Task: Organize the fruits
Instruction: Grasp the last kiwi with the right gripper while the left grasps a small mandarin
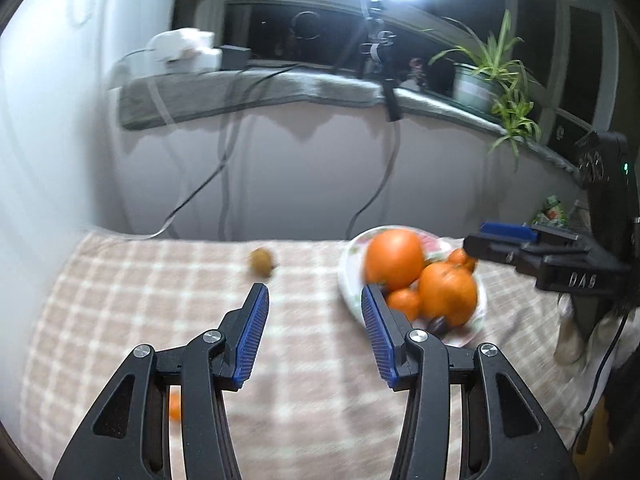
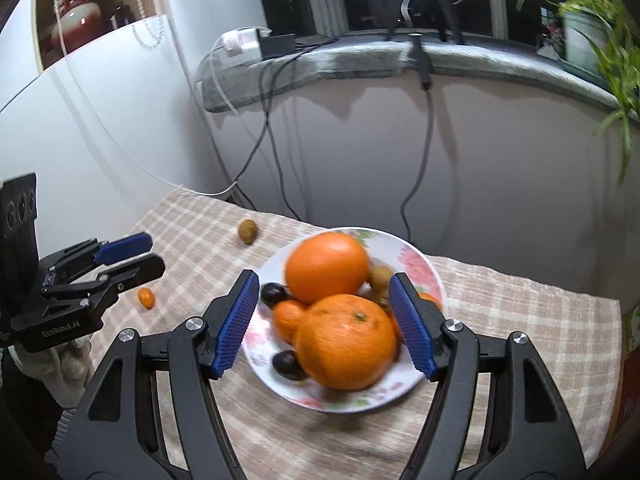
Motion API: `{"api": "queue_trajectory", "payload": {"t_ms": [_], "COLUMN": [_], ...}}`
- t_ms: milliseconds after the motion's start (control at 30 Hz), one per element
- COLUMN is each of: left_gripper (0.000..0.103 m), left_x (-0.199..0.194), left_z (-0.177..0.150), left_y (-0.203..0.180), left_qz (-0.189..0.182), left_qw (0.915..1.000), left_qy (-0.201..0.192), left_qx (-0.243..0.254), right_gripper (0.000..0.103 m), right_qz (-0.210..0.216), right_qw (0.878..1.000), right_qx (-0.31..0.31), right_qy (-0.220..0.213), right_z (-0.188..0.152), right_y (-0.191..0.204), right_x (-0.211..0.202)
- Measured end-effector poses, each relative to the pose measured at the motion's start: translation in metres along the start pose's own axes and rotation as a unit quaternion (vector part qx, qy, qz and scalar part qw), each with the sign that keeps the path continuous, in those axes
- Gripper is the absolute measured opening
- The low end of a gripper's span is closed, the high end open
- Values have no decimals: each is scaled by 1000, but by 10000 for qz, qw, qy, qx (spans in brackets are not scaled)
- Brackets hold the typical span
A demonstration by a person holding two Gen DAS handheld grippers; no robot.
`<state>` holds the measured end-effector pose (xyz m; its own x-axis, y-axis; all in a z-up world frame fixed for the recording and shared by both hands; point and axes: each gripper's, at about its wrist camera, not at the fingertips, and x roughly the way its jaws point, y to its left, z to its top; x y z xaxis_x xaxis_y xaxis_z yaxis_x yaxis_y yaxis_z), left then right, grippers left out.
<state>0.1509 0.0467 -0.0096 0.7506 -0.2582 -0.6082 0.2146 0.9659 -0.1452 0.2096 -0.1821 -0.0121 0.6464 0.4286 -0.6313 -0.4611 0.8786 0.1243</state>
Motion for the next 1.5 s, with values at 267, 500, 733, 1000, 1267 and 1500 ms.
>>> {"api": "queue_trajectory", "payload": {"t_ms": [267,500,733,1000,1267,1500], "left_gripper": [47,47,44,37,33,27], "left_x": [-11,-4,8,22,26,32], "left_z": [-29,-59,-75,-74,-73,-73], "left_y": [51,74,85,88,91,95], "left_qz": [341,525,602,435,366,358], "left_qw": [9980,9956,9935,9923,9917,9913], "left_qy": [149,510,844,1082,1130,1171], "left_qx": [-507,-584,-467,-409,-492,-491], "right_gripper": [70,70,70,67,61,50], "right_qz": [147,270,512,366,140,35], "right_qw": [9991,9971,9933,9892,9857,9824], "right_qx": [-357,-470,37,199,84,149], "right_qy": [165,529,1032,1405,1675,1861], "right_z": [13,27,42,51,52,54], "right_y": [39,69,77,86,96,93], "right_x": [30,73,125,167,198,219]}}
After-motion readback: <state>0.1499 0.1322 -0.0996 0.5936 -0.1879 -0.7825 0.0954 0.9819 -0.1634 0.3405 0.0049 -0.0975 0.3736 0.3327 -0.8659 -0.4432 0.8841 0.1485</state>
